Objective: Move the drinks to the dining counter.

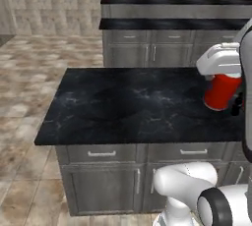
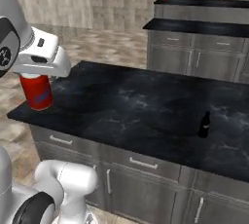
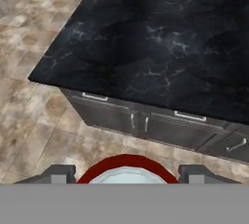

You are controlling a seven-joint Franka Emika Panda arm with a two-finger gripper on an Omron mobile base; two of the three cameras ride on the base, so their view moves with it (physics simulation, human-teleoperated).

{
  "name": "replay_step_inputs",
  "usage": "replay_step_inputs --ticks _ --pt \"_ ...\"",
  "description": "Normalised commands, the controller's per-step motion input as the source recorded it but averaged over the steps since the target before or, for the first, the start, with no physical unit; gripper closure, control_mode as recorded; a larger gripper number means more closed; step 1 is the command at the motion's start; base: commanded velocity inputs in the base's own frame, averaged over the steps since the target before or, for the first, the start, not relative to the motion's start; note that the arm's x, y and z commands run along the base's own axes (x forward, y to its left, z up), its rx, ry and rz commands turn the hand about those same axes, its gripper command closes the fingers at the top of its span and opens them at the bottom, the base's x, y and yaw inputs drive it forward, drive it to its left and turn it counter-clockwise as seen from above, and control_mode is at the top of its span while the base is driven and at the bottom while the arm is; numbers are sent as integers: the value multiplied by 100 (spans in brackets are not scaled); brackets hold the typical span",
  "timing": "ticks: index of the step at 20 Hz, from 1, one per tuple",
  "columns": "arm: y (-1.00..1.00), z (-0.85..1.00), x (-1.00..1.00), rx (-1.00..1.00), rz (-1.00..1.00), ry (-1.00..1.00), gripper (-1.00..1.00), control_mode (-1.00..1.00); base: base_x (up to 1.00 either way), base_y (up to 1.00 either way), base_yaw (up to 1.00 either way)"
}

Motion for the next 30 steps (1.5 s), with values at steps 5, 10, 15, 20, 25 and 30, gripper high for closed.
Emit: replay_step_inputs --ticks 5,10,15,20,25,30 --pt "0 0 0 0 0 0 100 100 0 92 64" --pt "0 0 0 0 0 0 100 100 57 100 11" --pt "0 0 0 0 0 0 100 100 67 100 0" --pt "0 0 0 0 0 0 100 100 86 100 0" --pt "0 0 0 0 0 0 100 100 100 100 -3" --pt "0 0 0 0 0 0 100 100 100 81 -11"
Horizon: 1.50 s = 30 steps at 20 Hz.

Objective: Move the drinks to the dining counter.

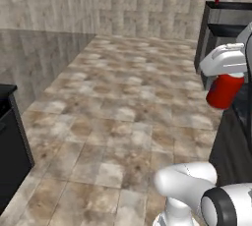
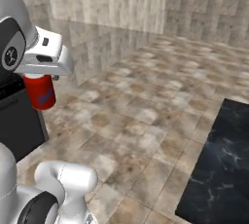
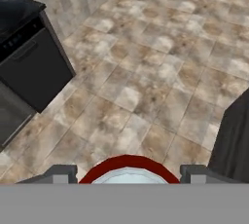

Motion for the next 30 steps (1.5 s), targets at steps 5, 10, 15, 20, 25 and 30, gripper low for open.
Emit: replay_step_inputs --ticks 5,10,15,20,25,30 --pt "0 0 0 0 0 0 100 100 100 92 -16" --pt "0 0 0 0 0 0 100 100 100 19 -39" --pt "0 0 0 0 0 0 100 100 100 0 -41" --pt "0 0 0 0 0 0 100 100 100 0 -40" --pt "0 0 0 0 0 0 100 100 100 61 -42" --pt "0 0 0 0 0 0 100 100 100 73 -41"
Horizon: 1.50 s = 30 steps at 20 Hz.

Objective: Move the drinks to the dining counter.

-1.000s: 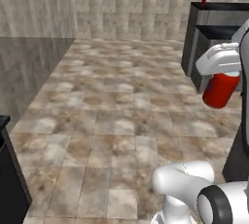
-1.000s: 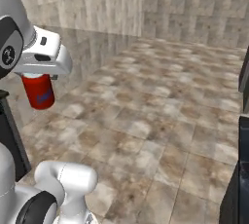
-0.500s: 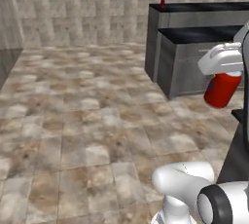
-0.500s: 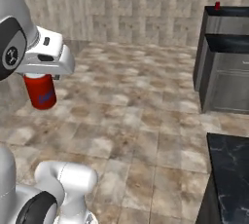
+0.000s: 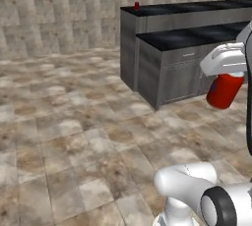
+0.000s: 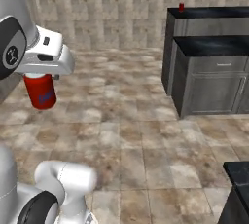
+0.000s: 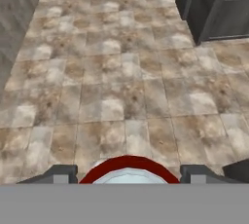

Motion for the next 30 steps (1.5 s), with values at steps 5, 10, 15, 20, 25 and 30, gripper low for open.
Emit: replay_step_inputs --ticks 5,10,15,20,25,30 --pt "0 0 0 0 0 0 100 100 100 75 -36" --pt "0 0 0 0 0 0 100 100 100 63 -28" --pt "0 0 0 0 0 0 100 100 100 76 -25" --pt "0 0 0 0 0 0 100 100 100 96 -22" --pt "0 0 0 0 0 0 100 100 100 100 -23" --pt "0 0 0 0 0 0 100 100 100 100 -23"
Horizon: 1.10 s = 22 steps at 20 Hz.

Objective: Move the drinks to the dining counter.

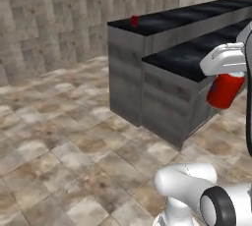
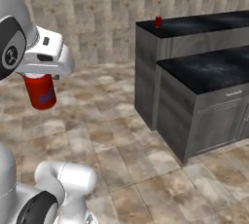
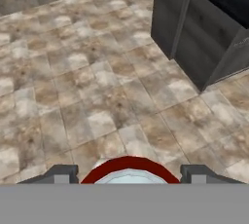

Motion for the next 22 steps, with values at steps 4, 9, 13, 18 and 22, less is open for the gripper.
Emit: replay_step_inputs --ticks 4,9,13,18,22 --pt "0 0 0 0 0 0 100 100 100 100 -30" --pt "0 0 0 0 0 0 100 100 100 100 -41" --pt "0 0 0 0 0 0 100 100 100 100 -43" --pt "0 0 0 0 0 0 100 100 100 100 -47" --pt "0 0 0 0 0 0 100 100 100 97 -47"
